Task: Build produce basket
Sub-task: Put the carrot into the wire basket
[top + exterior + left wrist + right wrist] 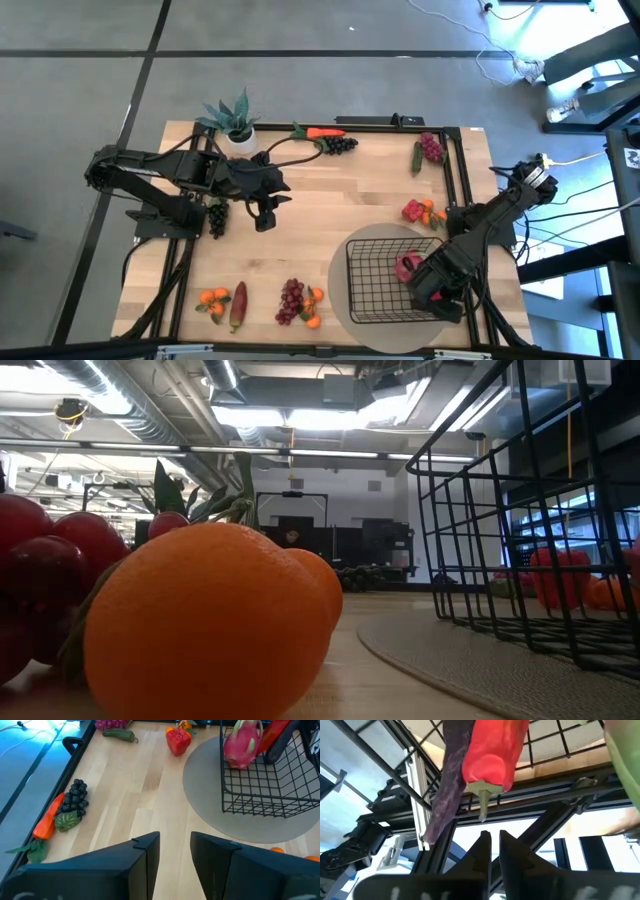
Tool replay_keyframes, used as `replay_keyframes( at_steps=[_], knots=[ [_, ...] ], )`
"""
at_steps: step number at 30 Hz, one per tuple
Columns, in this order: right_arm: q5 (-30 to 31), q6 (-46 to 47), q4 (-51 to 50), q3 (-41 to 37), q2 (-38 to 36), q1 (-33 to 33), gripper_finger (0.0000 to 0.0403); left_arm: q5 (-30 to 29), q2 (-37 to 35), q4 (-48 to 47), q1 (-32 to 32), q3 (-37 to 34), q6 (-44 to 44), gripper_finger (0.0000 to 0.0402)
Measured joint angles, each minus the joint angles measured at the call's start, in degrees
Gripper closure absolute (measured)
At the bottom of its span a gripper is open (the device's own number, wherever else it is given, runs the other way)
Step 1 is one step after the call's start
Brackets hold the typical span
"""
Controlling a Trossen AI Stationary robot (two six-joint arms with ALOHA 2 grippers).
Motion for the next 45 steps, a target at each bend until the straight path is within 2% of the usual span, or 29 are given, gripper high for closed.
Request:
replay_keyframes(
  at_steps=[8,11,14,21,27,31,36,41,45],
  knots=[
    [-0.48,-0.99,-0.40,0.10,-2.41,-0.09,0.0382,0.02,0.00,0.02,0.27,0.00,-0.37,0.0305],
    [2.55,-0.94,-1.33,1.80,-4.09,-0.07,0.0382,0.00,0.00,-0.02,1.31,0.00,-1.95,0.0305],
    [10.69,-0.89,-2.92,4.97,-5.76,-0.09,0.0382,-0.05,0.00,-0.85,2.40,0.00,-4.45,0.0305],
    [35.06,-1.17,-4.77,11.95,-9.69,-0.86,0.0382,-0.07,0.00,-8.89,4.61,0.00,-15.98,0.0305],
    [51.79,-2.73,-5.59,13.79,-14.11,-3.51,0.0382,0.04,0.00,-12.36,4.68,-1.31,-28.94,0.0305],
    [59.51,-2.72,-6.01,13.79,-17.41,-6.46,0.0382,0.04,0.02,-12.40,4.68,-2.99,-34.79,0.0305],
    [65.10,-2.71,-6.01,13.79,-20.82,-12.02,0.0382,-0.59,1.69,-10.68,5.97,-3.90,-34.60,0.0305],
    [64.69,-7.72,-5.81,13.79,-22.80,-18.91,0.0382,1.63,3.53,-7.91,11.84,-3.93,-34.27,0.0305],
    [63.71,-13.81,-5.56,13.79,-23.41,-24.68,0.0382,5.47,5.27,-1.27,18.58,-3.93,-29.16,0.0305]
  ],
)
